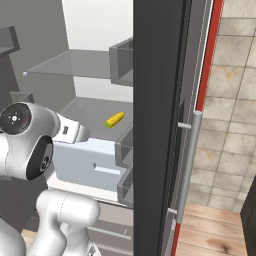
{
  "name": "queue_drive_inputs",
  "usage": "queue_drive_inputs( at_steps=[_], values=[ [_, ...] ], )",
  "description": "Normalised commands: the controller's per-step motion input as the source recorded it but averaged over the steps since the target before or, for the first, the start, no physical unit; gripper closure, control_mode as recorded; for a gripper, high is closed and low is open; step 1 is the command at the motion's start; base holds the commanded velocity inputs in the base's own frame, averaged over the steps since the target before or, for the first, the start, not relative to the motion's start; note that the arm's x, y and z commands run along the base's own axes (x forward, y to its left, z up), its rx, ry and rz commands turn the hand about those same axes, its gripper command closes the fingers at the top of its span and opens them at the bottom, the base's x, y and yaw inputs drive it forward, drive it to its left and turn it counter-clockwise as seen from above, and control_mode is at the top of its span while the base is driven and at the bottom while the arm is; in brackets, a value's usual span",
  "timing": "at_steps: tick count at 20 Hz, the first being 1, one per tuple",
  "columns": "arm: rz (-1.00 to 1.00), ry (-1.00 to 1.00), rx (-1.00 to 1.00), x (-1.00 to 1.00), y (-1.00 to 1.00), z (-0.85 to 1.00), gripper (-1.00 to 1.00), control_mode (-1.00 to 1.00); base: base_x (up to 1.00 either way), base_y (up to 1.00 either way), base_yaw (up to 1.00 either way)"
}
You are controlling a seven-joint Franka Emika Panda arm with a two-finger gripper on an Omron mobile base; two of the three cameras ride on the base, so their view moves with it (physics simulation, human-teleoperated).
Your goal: Place the liquor and beer on the top shelf of the fridge to keep them out of children's reach, and place the corn on lower shelves for easy access.
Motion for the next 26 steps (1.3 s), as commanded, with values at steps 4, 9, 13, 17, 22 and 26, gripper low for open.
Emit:
queue_drive_inputs(
  at_steps=[4, 9, 13, 17, 22, 26],
  values=[
    [0.00, 0.03, -0.02, -0.71, 0.00, 0.14, -1.00, -1.00, 0.00, 0.00, 0.00],
    [0.00, 0.11, -0.04, -0.39, 0.00, 0.02, -1.00, -1.00, 0.00, 0.00, 0.00],
    [0.00, 0.13, -0.04, -0.40, 0.00, 0.02, -1.00, -1.00, 0.00, 0.00, 0.00],
    [0.00, 0.12, -0.06, -0.33, 0.00, 0.08, -1.00, -1.00, 0.00, 0.00, 0.00],
    [0.00, 0.06, -0.07, -0.32, 0.00, 0.09, -1.00, -1.00, 0.00, 0.00, 0.00],
    [0.00, 0.06, -0.04, -0.26, 0.00, 0.03, -1.00, 1.00, -0.12, 0.00, 0.00]
  ],
)
